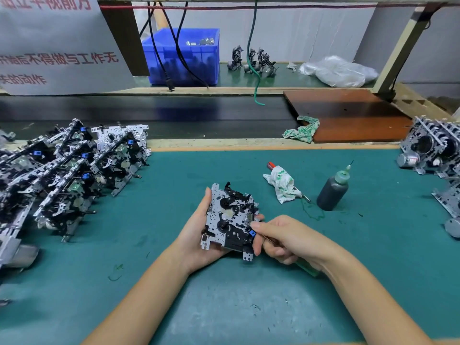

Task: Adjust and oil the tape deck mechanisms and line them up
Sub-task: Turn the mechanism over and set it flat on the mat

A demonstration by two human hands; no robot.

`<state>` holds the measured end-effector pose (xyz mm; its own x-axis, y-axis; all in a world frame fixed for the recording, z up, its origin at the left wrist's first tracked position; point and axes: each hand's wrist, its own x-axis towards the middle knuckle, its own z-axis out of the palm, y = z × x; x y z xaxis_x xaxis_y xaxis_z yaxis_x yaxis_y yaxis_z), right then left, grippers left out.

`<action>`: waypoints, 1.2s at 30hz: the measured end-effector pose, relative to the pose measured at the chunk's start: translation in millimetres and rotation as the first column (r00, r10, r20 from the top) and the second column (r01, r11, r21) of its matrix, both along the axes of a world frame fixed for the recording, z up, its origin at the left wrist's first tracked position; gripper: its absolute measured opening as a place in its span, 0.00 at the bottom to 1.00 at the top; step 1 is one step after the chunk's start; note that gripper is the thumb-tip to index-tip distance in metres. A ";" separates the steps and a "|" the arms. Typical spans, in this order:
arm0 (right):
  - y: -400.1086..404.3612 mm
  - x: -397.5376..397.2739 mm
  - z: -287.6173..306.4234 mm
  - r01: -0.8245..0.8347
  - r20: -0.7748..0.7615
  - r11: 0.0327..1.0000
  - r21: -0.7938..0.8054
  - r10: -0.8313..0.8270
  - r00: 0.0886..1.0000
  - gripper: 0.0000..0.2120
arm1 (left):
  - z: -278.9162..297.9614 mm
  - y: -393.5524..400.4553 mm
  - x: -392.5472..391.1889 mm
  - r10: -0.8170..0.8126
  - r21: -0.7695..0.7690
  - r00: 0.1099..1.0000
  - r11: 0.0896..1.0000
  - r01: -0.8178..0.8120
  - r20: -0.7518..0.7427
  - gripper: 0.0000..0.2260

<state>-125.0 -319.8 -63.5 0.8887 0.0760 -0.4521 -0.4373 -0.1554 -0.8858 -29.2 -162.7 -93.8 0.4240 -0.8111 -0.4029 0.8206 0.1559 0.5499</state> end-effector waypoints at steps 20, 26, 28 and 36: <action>-8.2 5.5 3.3 -0.149 -0.065 0.977 -0.153 0.140 0.988 0.30 | -3.6 -0.6 0.6 0.018 0.071 0.999 0.997 -0.020 0.029 0.33; -5.7 5.2 3.4 -0.187 -0.006 0.931 -0.313 0.195 0.981 0.30 | -3.1 -2.4 -1.4 0.064 0.095 0.997 0.993 -0.068 0.050 0.34; -5.1 3.2 1.8 -0.169 0.028 0.931 -0.324 0.188 0.982 0.30 | -2.6 -2.6 -2.7 0.070 0.091 0.996 0.993 -0.075 0.056 0.34; -4.3 -10.9 -8.3 0.122 0.211 0.990 -0.068 -0.106 0.972 0.30 | 3.8 0.0 -11.1 0.100 -0.005 0.995 0.995 -0.100 -0.024 0.38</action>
